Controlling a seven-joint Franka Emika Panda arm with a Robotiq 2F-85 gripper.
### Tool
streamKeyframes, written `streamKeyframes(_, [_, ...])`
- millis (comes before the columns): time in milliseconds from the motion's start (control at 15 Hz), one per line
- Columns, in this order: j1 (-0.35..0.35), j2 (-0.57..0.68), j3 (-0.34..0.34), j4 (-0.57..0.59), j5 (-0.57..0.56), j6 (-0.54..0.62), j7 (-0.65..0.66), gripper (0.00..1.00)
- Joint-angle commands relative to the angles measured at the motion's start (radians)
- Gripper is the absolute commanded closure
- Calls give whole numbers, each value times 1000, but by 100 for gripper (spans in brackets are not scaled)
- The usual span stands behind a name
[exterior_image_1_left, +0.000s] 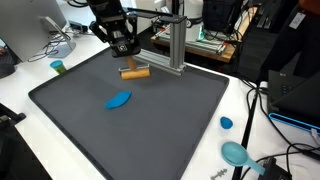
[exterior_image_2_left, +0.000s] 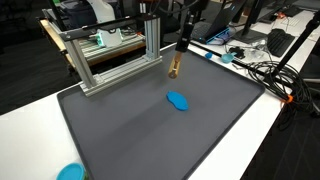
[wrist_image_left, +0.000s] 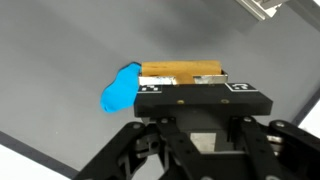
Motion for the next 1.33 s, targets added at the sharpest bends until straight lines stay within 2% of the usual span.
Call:
streamKeyframes(0, [0,2,0,2,0,-1,2,53])
streamKeyframes(133, [0,10,0,1,0,1,3,53])
streamKeyframes(200, [0,13,0,1,0,2,4,78])
streamKeyframes(267, [-20,7,19,-3,19,16,-109,78])
streamKeyframes(333, [-22,-3,19,-6,-9,2,-174,78])
streamKeyframes(600, [-47,-8,16,28,1,-28,-424,78])
streamKeyframes(1200, [-108,65,14,169,64,-86,-981,78])
streamKeyframes(1267, [-80,33,-8,101,40,-29,-878,78])
